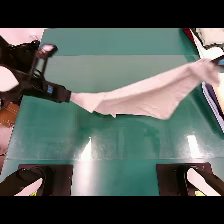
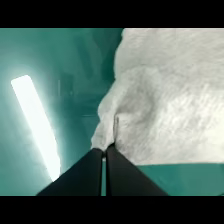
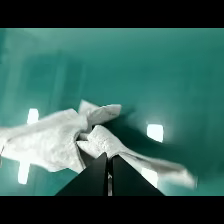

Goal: Fold the shirts.

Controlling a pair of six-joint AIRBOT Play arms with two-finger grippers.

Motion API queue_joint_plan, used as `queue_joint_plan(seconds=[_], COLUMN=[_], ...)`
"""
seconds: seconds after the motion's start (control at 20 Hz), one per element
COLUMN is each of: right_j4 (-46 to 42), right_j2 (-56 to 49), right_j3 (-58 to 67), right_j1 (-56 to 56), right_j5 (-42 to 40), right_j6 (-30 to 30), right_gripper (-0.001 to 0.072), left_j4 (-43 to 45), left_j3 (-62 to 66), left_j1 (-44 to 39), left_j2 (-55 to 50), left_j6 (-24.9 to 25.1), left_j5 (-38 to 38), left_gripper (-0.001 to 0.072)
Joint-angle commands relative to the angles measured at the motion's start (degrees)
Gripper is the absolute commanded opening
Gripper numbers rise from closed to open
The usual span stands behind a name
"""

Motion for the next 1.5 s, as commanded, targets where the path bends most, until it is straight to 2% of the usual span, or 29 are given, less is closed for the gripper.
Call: queue_joint_plan(seconds=[0.0,0.15,0.2,0.25,0.3,0.45,0.55,0.7,0.75,0.85,0.9,0.95,1.15,1.25,1.45], right_j4=[-11.17,-13.53,-13.51,-13.53,-13.51,-13.4,-13.4,-13.27,-13.16,-11.37,-10.64,-9.64,-7.8,-6.62,-6.71], right_j2=[-6.54,-8.85,-8.76,-8.15,-7.04,-1.75,3.34,10.14,11.85,13.84,14.16,14.27,13.75,13.49,13.53], right_j3=[-5.27,-12.24,-14.91,-17.33,-19.96,-26.75,-31.1,-35.98,-37.0,-37.9,-37.86,-37.86,-37.88,-37.88,-37.88], right_j1=[10.82,16.87,17.94,18.53,18.73,18.27,17.68,15.74,14.84,12.83,12.0,11.3,10.71,10.73,10.99], right_j5=[-4.02,-6.12,-6.34,-7.06,-7.89,-7.37,-7.39,-10.84,-11.96,-11.93,-11.54,-11.43,-11.56,-11.63,-11.61], right_j6=[0.0,-0.04,-0.13,-0.2,-0.2,-0.2,-0.2,-0.15,-0.13,-0.11,-0.11,-0.11,-0.09,0.11,1.18], right_gripper=[0.001,0.001,0.001,0.001,0.0011,0.0011,0.0011,0.0011,0.0011,0.0011,0.0011,0.0011,0.0011,0.0011,0.0011], left_j4=[-3.23,0.44,3.04,5.68,8.33,9.75,2.71,-11.78,-14.73,-17.44,-17.46,-17.46,-16.98,-12.55,-1.7], left_j3=[-7.08,-8.28,-8.37,-8.37,-8.37,-8.37,-8.37,-8.37,-8.35,-8.17,-7.91,-7.8,-7.76,-7.76,-7.76], left_j1=[0.04,0.04,0.04,0.04,0.04,0.04,0.04,0.04,0.04,-0.22,-0.92,-1.88,-9.57,-14.25,-18.36], left_j2=[0.04,0.04,0.04,0.04,0.07,0.11,0.11,0.04,-0.37,-2.89,-5.03,-7.19,-15.67,-18.75,-22.53], left_j6=[-0.04,0.11,0.11,0.09,0.11,0.02,0.2,5.09,5.79,7.89,8.13,8.15,8.15,7.65,-0.52], left_j5=[5.38,1.22,-0.52,-1.99,-3.67,-6.29,-4.2,8.81,13.4,16.96,16.96,16.76,16.79,18.8,19.63], left_gripper=[0.0027,0.0028,0.0094,0.0279,0.0319,0.032,0.0321,0.0322,0.0323,0.0329,0.0479,0.0498,0.0498,0.0499,0.0499])
